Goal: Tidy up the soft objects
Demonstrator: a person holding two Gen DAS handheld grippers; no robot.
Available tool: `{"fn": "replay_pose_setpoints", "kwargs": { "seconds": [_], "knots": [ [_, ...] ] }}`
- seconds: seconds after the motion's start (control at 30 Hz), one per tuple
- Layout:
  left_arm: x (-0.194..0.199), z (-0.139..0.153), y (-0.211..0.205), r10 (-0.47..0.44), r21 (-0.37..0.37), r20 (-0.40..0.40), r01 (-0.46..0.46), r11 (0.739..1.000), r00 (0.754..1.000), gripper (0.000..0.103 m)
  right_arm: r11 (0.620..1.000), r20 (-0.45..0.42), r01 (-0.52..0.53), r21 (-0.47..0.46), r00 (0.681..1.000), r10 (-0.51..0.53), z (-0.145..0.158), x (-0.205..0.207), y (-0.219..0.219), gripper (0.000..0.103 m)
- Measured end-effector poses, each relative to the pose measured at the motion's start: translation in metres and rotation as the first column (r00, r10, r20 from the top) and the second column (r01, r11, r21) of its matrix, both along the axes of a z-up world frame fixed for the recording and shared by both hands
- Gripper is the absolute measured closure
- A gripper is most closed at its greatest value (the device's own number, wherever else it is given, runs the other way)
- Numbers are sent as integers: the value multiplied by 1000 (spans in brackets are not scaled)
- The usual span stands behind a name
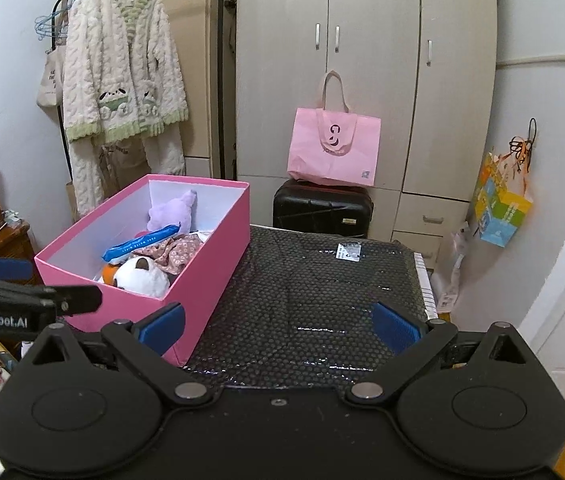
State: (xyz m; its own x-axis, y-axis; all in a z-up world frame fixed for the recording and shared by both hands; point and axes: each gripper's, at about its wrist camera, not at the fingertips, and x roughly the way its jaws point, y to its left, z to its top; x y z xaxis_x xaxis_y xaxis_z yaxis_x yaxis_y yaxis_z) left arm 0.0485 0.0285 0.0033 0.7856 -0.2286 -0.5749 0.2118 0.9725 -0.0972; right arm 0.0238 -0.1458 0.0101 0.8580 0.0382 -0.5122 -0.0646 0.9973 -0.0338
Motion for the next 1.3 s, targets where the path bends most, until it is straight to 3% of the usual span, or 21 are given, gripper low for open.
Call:
{"fn": "replay_pose_setpoints", "kwargs": {
  "seconds": [0.1,0.33,0.97,1.3],
  "knots": [
    [-6,-1,0,6,-9,25,-6,1000,1000,0,1000,5,18,4,1000,-18,-1,-4,1,1],
    [-15,3,-8,45,116,97,-56,992,994,0,999,13,30,-11,999,-30,-2,-11,3,1],
    [-22,-5,-3,127,69,65,-131,989,990,0,997,48,74,21,996,-75,-6,-31,3,1],
    [-27,-11,-10,118,110,56,-124,986,991,0,998,61,67,17,996,-68,-8,-40,9,0]
  ]
}}
